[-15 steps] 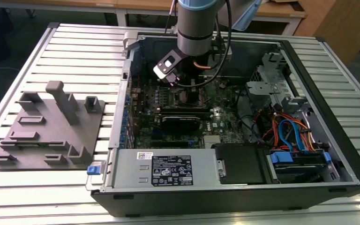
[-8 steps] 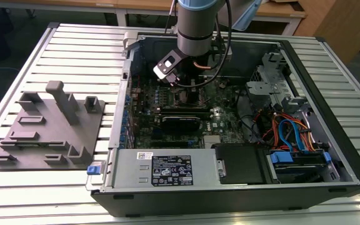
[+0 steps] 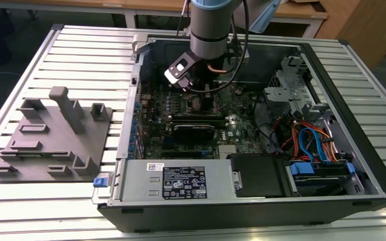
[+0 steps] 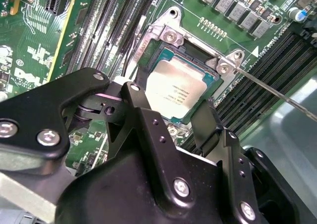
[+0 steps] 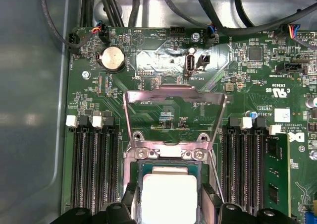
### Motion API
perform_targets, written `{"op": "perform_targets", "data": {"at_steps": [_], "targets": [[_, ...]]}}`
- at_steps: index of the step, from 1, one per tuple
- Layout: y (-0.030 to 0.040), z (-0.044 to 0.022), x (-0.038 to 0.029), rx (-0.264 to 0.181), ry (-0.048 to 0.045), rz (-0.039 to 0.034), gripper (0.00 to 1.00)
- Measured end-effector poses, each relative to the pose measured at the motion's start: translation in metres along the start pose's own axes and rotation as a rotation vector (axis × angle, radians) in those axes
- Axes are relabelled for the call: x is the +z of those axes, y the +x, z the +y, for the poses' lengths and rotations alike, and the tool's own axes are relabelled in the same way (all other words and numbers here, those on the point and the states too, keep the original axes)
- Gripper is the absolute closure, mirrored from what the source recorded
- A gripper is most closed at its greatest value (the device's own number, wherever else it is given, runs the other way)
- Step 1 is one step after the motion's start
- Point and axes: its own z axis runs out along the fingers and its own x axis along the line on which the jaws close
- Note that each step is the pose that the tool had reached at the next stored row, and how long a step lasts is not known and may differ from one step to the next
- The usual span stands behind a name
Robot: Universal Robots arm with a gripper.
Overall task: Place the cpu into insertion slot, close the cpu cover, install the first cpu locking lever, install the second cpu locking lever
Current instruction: 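Place the cpu into insertion slot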
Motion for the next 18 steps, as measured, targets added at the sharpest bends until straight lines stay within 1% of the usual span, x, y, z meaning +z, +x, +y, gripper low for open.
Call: {"op": "perform_targets", "data": {"at_steps": [6, 9, 10, 14, 17, 18], "targets": [[0.0002, 0.0004, -0.0078, 0.0, 0.0, 0.0, 0.38], [0.0004, 0.0007, -0.013, 0.0, 0.0, 0.0, 0.38], [0.0005, 0.0009, -0.0168, 0.0, 0.0001, -0.0001, 0.38], [0.0005, 0.0009, -0.0168, 0.0, 0.0, 0.0006, 0.4], [0.0005, 0.0009, -0.0168, 0.0, 0.0001, 0.0009, 0.58], [0.0005, 0.0009, -0.0168, 0.0, 0.0001, 0.001, 0.58]]}}
